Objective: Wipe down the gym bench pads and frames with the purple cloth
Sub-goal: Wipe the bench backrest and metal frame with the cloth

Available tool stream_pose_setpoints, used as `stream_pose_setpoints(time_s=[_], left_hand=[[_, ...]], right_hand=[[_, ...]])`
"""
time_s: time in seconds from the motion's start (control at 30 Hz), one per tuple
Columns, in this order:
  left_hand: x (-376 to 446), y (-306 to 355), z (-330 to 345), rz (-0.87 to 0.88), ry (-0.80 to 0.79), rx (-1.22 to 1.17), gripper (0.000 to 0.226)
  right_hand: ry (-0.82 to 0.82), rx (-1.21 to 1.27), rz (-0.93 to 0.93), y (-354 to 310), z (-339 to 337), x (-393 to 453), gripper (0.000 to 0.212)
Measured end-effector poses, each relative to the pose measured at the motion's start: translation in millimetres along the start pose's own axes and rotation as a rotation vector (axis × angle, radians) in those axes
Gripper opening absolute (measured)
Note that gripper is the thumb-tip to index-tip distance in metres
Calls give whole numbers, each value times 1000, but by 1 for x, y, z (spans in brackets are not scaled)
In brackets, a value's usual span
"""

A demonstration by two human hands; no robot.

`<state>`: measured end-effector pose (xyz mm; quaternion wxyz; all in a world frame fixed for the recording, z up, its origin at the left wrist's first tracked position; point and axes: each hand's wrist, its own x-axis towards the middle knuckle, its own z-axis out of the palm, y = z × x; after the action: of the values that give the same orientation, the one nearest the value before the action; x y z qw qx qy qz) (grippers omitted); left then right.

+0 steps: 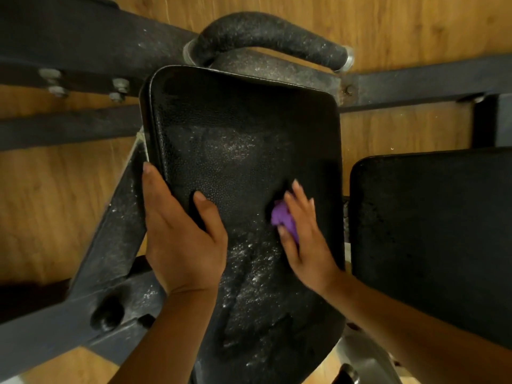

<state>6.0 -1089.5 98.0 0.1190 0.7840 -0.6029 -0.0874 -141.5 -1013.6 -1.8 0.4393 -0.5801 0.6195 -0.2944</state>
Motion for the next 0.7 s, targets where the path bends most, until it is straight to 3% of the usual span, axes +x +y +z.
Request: stream_pose_setpoints(time_s=[0.23, 0.37, 0.53, 0.7], left_hand=[[0, -2, 2, 50, 40, 0, 58], [1, -2, 2, 50, 33, -15, 58], [0, -3, 3, 45, 28, -7, 58], [0, -4, 2, 52, 38, -5, 57]], right_hand=[[264, 16, 18, -13, -29, 159, 49], [183, -11, -149, -13, -23, 113, 49], [-33, -74, -118, 3, -9, 5, 57], [42, -45, -158, -11, -8, 55, 49]])
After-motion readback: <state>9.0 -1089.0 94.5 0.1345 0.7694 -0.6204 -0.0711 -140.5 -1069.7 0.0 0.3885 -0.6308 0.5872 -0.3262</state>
